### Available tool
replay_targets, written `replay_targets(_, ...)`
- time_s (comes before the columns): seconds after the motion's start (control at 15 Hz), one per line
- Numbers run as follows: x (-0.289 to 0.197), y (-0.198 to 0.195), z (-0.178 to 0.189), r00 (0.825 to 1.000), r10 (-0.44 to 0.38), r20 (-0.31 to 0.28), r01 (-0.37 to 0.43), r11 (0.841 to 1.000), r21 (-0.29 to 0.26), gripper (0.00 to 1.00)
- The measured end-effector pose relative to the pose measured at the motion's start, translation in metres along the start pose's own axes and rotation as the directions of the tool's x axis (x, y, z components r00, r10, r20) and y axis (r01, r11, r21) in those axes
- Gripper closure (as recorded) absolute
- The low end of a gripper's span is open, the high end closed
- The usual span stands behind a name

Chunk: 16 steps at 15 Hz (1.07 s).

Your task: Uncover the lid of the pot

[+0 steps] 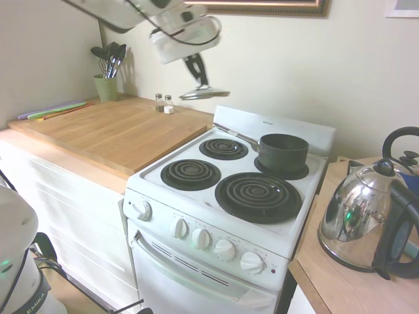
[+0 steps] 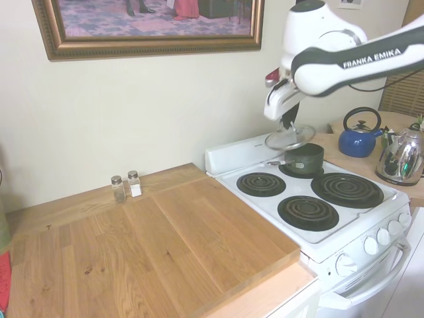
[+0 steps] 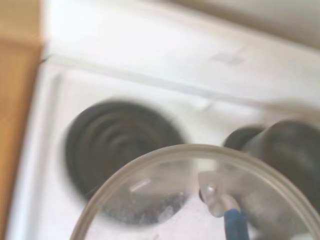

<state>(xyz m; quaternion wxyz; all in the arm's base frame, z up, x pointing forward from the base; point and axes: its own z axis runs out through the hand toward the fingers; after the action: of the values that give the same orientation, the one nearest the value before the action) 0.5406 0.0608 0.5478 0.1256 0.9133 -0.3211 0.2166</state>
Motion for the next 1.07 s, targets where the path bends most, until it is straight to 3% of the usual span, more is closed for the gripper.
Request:
replay_targets(0.27,-0.082,-0.09,0.019,0.998,-0.062,-0.015,0.06,0.994,-0.092,1.0)
replay_targets(0.67,-0.115,-0.186,0.077,0.983,-0.095,0.154,0.106,0.992,-0.063,1.0)
replay_targets(0.8,-0.131,-0.195,0.086,0.968,-0.113,0.223,0.127,0.991,-0.047,1.0)
replay_targets(1.07,-0.109,-0.18,0.102,0.952,-0.095,0.29,0.112,0.993,-0.042,1.0)
